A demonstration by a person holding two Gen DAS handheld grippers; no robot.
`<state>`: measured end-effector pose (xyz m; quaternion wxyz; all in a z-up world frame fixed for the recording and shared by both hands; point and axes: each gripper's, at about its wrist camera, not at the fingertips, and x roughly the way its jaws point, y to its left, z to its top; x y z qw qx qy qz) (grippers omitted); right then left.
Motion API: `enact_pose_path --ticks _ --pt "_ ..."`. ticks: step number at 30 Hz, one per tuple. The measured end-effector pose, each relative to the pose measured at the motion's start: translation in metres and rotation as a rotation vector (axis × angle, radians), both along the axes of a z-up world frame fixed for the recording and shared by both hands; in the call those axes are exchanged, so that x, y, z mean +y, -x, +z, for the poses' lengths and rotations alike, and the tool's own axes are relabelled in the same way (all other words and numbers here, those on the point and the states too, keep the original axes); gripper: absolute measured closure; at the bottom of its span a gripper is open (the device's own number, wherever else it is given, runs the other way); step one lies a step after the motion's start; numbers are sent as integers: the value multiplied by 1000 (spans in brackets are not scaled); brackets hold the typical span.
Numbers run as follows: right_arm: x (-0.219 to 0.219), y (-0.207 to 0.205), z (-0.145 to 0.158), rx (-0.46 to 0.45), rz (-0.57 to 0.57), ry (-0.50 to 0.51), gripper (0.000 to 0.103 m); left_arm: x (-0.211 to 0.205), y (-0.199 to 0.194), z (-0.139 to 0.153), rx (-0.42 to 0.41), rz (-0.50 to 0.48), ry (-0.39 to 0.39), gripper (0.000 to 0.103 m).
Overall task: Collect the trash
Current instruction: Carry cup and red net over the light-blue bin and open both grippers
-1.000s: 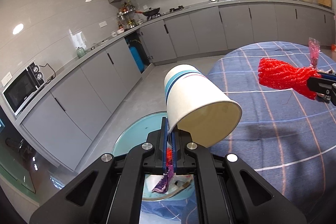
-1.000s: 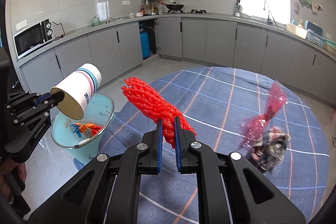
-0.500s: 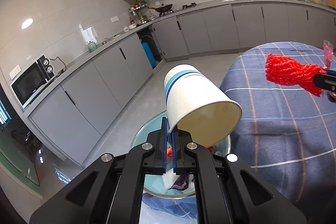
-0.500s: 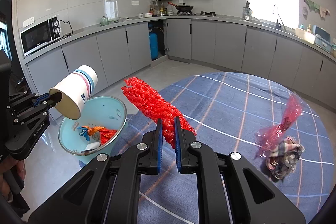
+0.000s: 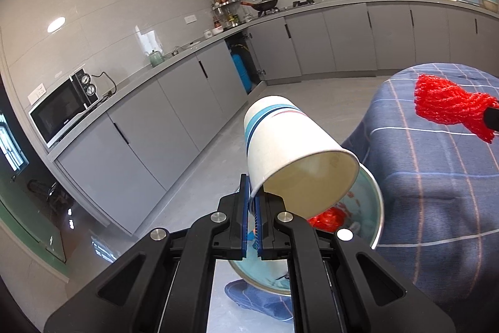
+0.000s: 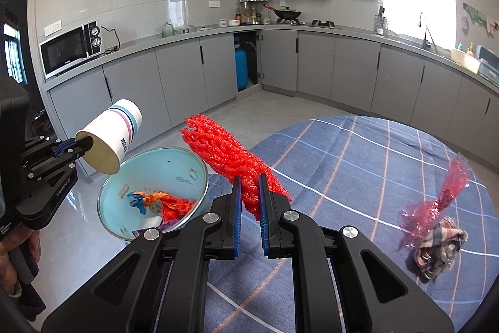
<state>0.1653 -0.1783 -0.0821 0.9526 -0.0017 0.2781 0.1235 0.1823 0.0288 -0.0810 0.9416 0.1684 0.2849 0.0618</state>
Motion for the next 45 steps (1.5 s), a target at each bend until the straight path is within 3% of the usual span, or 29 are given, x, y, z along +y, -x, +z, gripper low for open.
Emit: enact_pose_path --ticks 25,45 --pt "52 -33 0 5 124 7 92 43 -17 -12 36 90 -2 99" --pt "88 -52 -18 45 197 9 91 49 -24 -24 73 90 6 99"
